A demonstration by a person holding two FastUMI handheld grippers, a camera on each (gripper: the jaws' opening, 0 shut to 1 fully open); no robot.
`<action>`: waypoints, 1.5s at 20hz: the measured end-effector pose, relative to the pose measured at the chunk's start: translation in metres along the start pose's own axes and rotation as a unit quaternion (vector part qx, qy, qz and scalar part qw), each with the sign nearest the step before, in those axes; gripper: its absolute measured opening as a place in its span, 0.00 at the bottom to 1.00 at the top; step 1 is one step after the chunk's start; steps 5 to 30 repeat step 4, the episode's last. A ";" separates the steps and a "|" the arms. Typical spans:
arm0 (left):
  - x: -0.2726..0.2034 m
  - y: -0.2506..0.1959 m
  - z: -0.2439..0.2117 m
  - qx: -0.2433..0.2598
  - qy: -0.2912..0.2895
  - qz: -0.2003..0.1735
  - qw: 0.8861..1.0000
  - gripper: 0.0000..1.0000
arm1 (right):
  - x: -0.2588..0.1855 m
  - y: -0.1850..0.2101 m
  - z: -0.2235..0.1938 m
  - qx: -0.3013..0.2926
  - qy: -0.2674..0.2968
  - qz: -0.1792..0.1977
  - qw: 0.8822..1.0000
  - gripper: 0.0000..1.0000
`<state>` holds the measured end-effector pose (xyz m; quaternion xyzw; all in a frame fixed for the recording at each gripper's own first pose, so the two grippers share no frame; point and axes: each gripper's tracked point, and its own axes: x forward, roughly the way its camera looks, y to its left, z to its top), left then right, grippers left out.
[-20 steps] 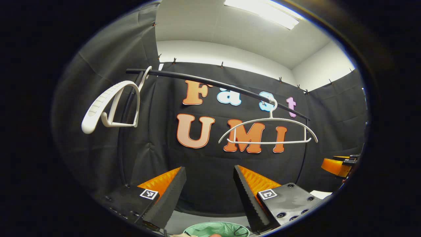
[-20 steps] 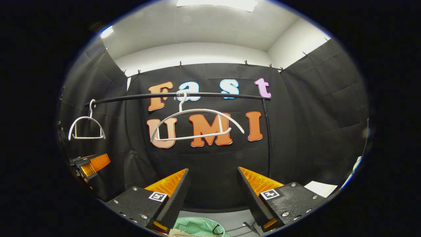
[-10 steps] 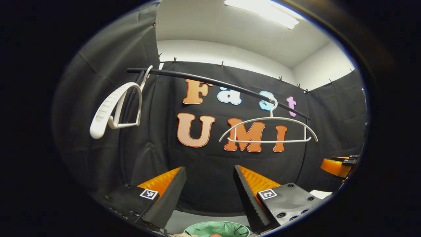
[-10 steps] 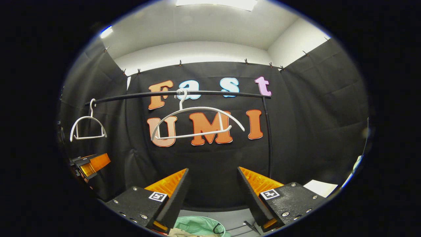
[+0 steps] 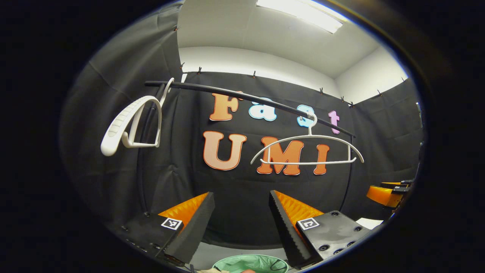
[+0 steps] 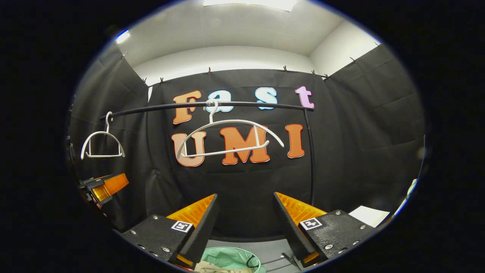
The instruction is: Grasp the clothes on the hanger with both hands and then place them into the laundry hamper below.
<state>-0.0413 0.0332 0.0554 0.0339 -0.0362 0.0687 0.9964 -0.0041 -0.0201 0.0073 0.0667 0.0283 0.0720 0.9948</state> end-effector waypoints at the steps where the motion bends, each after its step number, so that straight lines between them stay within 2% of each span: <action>1: -0.001 0.001 -0.001 -0.001 0.000 0.001 1.000 0.95 | -0.001 0.000 -0.001 0.000 0.001 0.001 1.000 0.88; 30: -0.002 -0.001 0.000 0.000 0.001 0.001 1.000 0.95 | 0.000 0.000 0.000 0.000 0.002 0.003 1.000 0.88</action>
